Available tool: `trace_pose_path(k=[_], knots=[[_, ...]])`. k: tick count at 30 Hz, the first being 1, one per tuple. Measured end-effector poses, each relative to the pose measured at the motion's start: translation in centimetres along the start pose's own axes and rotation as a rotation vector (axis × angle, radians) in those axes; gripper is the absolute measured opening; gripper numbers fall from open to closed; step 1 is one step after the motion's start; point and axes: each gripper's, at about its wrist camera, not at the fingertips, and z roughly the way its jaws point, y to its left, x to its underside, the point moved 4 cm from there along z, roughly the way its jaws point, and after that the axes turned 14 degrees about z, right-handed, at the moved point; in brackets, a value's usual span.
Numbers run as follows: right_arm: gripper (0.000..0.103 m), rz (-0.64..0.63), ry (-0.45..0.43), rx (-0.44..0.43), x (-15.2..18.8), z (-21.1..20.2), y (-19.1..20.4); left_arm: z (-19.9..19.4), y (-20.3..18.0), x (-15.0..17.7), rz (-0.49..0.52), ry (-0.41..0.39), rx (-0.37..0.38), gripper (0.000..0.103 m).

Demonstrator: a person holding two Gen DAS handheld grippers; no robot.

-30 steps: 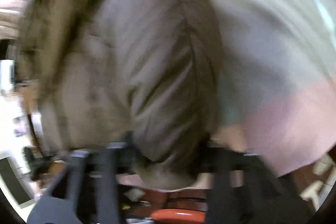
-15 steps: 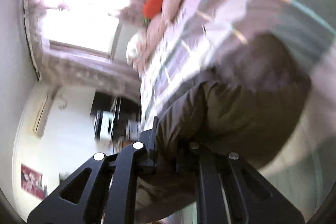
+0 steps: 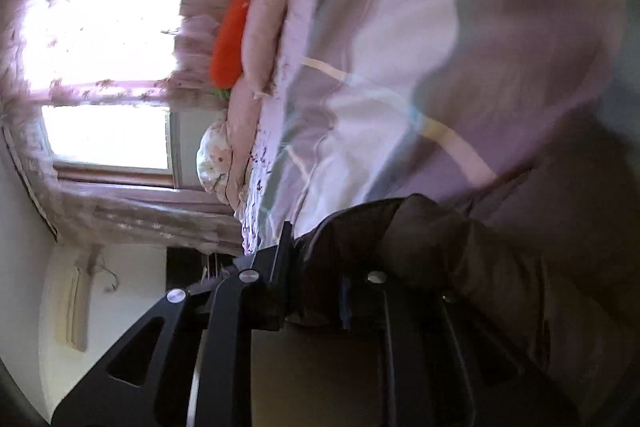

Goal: Fold large clothes

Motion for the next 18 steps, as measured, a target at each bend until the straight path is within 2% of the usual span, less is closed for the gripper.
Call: trace_pose_path(k=[2, 4, 5, 6, 7, 9, 12, 13, 14, 15, 16, 17, 18], knots=[[0.018, 0.015, 0.005, -0.037, -0.8, 1.0, -0.5, 0.2, 0.1, -0.2, 0.027, -0.023, 0.024, 0.014], [0.020, 0.018, 0.027, -0.047, -1.4, 1.7, -0.4, -1.4, 1.5, -0.2, -0.055, -0.103, 0.152, 0.014], [0.020, 0.029, 0.040, -0.056, -1.6, 1.6, -0.5, -2.1, 2.1, -0.1, -0.096, -0.133, 0.193, 0.015], [0.020, 0.047, 0.052, -0.070, -1.9, 1.6, -0.7, -3.1, 2.8, -0.1, -0.144, -0.166, 0.214, 0.015], [0.022, 0.069, 0.064, -0.087, -2.4, 1.7, -0.8, -3.8, 3.0, -0.2, -0.158, -0.186, 0.200, 0.015], [0.027, 0.090, 0.049, -0.105, -2.6, 0.8, -0.8, -6.4, 2.4, 0.0, -0.150, -0.238, 0.147, 0.016], [0.049, 0.105, -0.015, -0.125, -2.4, -1.2, -0.5, -11.0, 0.6, 1.2, -0.109, -0.313, 0.063, 0.023], [0.073, 0.094, -0.058, -0.104, -2.4, -2.0, -0.4, -12.6, -0.1, 1.8, -0.069, -0.336, 0.014, 0.028], [0.102, 0.077, -0.127, -0.060, -2.6, -3.3, -0.2, -14.0, -0.6, 2.3, -0.039, -0.357, -0.030, 0.029], [0.102, 0.064, -0.261, 0.016, -2.8, -5.8, -0.1, -16.3, -0.9, 2.9, -0.012, -0.402, -0.116, 0.035], [0.102, 0.059, -0.322, 0.045, -3.0, -7.1, -0.1, -18.3, -1.1, 3.3, -0.005, -0.460, -0.203, 0.056], [0.102, 0.042, -0.383, 0.085, -3.0, -9.0, 0.2, -21.8, -1.5, 3.9, 0.002, -0.579, -0.344, 0.067], [0.102, 0.008, -0.399, 0.136, -2.9, -9.9, 0.8, -24.1, -2.0, 4.4, 0.015, -0.653, -0.417, 0.072]])
